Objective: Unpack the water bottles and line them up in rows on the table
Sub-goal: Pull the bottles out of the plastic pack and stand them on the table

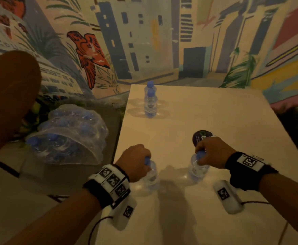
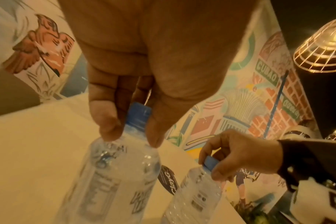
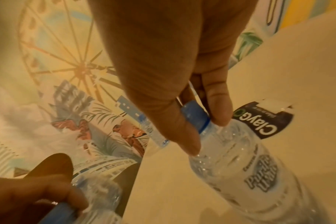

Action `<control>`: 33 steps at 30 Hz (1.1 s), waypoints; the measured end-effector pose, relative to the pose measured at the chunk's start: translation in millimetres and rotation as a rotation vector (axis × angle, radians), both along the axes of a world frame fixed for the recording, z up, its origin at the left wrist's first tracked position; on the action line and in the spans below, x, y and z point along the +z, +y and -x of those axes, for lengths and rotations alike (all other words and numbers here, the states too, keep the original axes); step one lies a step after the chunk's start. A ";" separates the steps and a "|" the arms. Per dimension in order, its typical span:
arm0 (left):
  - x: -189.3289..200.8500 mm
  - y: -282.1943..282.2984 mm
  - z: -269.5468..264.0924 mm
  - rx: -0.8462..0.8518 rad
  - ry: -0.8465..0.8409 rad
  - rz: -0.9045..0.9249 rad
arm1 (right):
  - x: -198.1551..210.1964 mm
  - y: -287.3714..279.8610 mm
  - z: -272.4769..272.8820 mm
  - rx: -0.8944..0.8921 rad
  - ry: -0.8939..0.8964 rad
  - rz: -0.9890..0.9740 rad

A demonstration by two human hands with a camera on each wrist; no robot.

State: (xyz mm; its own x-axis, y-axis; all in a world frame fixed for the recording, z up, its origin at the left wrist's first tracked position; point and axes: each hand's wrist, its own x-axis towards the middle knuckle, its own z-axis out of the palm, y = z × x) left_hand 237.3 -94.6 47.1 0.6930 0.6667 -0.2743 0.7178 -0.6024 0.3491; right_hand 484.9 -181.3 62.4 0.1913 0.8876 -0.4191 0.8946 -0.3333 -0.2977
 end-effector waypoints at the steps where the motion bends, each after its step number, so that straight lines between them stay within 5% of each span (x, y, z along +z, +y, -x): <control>1: -4.7 -4.0 -19.0 -0.004 -0.009 0.004 | -3.0 -1.6 -7.7 -0.016 0.003 -0.012; 10: -23.9 -12.9 -121.3 0.050 -0.094 -0.074 | -19.7 -4.6 -27.1 -0.016 0.080 -0.182; 33: -17.7 -3.0 -138.4 -0.106 -0.007 -0.079 | -30.4 9.1 -42.1 0.109 0.055 -0.187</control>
State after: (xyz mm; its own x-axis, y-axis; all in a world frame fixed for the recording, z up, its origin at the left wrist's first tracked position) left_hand 375.7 -97.7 29.4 0.7627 0.6086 -0.2188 0.6460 -0.7007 0.3029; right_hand 527.0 -172.2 32.0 0.0716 0.9650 -0.2524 0.9030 -0.1702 -0.3944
